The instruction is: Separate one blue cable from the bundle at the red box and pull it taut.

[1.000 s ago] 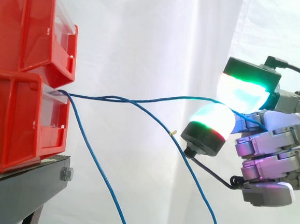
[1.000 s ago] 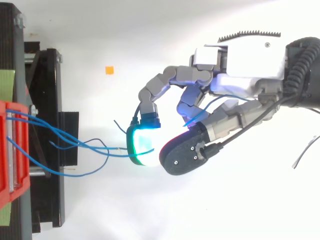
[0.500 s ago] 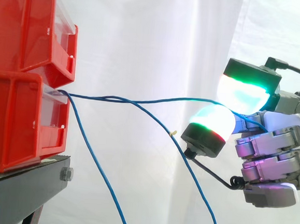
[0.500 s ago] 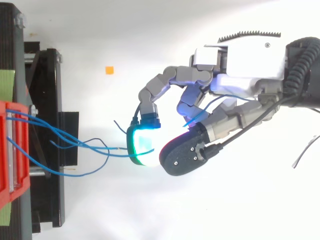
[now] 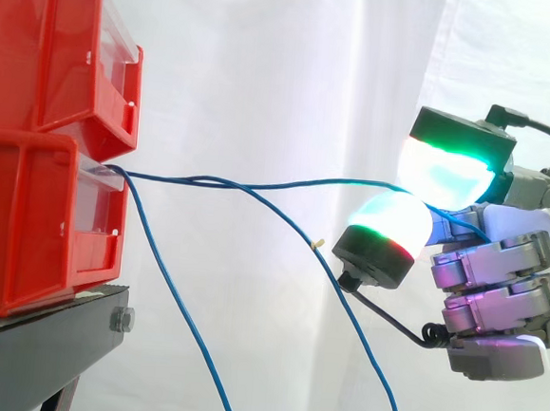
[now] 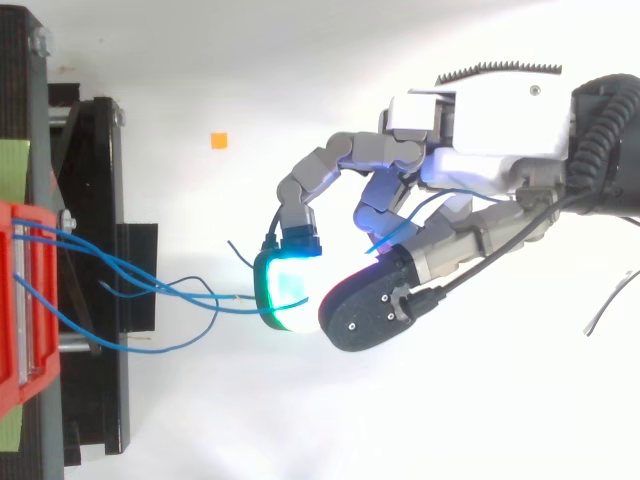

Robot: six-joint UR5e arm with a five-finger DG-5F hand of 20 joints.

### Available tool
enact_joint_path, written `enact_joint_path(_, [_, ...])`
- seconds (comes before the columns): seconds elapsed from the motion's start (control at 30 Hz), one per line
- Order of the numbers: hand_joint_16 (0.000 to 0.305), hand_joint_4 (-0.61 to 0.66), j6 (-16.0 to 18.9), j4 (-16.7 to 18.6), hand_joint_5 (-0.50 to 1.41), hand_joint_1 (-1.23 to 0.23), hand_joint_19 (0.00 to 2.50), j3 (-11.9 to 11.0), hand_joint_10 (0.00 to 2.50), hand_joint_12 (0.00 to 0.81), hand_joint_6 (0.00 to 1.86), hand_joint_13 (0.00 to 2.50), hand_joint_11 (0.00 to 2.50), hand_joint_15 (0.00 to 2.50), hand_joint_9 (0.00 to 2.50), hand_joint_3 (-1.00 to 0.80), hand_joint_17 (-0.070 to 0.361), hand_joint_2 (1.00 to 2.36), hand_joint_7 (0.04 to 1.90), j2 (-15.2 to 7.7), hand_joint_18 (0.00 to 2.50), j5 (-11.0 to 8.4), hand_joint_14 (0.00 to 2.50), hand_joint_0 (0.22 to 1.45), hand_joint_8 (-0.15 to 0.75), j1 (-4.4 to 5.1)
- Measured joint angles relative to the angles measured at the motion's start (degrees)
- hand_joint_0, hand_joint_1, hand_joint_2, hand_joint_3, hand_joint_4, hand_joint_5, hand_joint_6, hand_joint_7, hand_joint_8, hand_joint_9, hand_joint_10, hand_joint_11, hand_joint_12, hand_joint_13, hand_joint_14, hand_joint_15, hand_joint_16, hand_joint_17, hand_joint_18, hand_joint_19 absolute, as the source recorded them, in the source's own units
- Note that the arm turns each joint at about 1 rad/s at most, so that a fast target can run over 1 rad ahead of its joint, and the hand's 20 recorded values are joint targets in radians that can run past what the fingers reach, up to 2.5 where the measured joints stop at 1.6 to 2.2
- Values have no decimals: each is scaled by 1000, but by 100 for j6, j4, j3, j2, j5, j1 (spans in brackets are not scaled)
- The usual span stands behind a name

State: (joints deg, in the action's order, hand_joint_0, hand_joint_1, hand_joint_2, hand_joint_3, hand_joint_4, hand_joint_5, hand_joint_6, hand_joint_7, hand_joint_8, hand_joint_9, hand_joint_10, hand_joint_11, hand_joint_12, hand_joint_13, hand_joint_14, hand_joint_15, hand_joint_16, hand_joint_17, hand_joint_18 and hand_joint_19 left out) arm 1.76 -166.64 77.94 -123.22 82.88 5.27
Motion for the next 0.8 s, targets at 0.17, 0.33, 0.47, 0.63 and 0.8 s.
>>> enact_joint_path(0.17, [28, 6, 0, 0, -108, -747, 1279, 0, 1610, 284, 887, 967, 1366, 1401, 1154, -197, 64, 1019, 1077, 0, 1067, -1, 2030, 633, 205, 0])
enact_joint_path(0.33, [29, 11, 0, 0, -109, -746, 1274, 1, 1589, 287, 887, 969, 1375, 1400, 1154, -200, 65, 1018, 1073, 0, 1068, 0, 2027, 634, 205, 1])
enact_joint_path(0.47, [29, 10, 0, 1, -109, -746, 1275, 0, 1586, 287, 887, 971, 1353, 1409, 1156, -200, 65, 1018, 1074, 0, 1065, 0, 2016, 633, 203, 1])
enact_joint_path(0.63, [29, 10, 0, 3, -109, -746, 1272, 1, 1571, 286, 886, 972, 1366, 1414, 1159, -202, 65, 1018, 1077, 1, 1064, -3, 2000, 633, 209, 1])
enact_joint_path(0.8, [29, 11, 0, 2, -109, -745, 1277, 1, 1552, 285, 886, 974, 1390, 1419, 1159, -203, 65, 1018, 1076, 0, 1060, -3, 1990, 633, 209, 1])
